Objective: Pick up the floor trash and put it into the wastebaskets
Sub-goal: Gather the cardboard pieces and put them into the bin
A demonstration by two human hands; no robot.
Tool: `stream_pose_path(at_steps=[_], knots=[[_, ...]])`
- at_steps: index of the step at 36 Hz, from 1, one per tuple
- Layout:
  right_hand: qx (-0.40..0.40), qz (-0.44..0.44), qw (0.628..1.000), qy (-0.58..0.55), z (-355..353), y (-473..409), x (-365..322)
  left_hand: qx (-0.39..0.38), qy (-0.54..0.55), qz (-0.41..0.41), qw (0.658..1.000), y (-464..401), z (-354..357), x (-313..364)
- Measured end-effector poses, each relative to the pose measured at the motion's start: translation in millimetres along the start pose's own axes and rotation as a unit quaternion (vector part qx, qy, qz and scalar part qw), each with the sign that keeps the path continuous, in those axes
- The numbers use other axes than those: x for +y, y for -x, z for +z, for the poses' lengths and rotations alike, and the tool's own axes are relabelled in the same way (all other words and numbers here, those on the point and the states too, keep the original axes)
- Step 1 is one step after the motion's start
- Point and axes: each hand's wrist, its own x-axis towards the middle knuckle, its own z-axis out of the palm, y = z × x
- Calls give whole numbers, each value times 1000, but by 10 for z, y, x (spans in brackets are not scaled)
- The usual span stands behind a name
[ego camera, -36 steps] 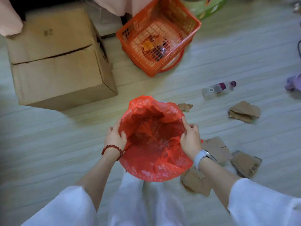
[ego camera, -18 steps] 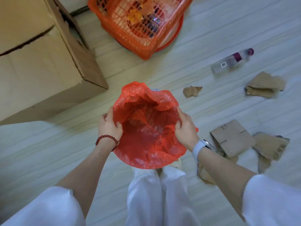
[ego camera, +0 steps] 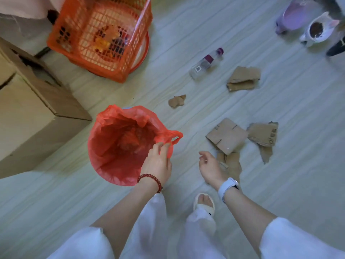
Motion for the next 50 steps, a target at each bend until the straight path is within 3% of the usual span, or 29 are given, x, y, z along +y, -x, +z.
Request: stream_pose_path(at_steps=[5, 14, 19, 25, 28, 32, 38, 44, 50], knots=[[9, 19, 1000, -12, -413, -109, 796, -47, -39, 80, 995, 93, 675, 397], [18, 13, 998, 61, -805, -1023, 2593, -123, -20, -36, 992, -326, 2580, 442], [27, 7, 996, 80, -751, -1660, 3325, -144, -157, 75, 974, -725, 3507, 385], [74, -27, 993, 89, -451, -2380, 3638, -136, -283, 70, 947, -1335, 4143, 181], [107, -31, 987, 115, -336, -2515, 3691, -132, -308, 114, 935, -1474, 4236, 97], [117, -14, 992, 52, -237, -2563, 3745, -128, -281, 145, 940, -1517, 4180, 87], [33, -62, 994, -88, -314, -2465, 3708, -179, -97, 99, 974, -1608, 3934, 38], [-15, -140, 977, -161, -644, -2104, 3478, -122, 4, 158, 980, -1474, 3575, 185], [34, -257, 938, -230, -1082, -1745, 2844, -5, 110, 199, 974, -1390, 2849, 487]])
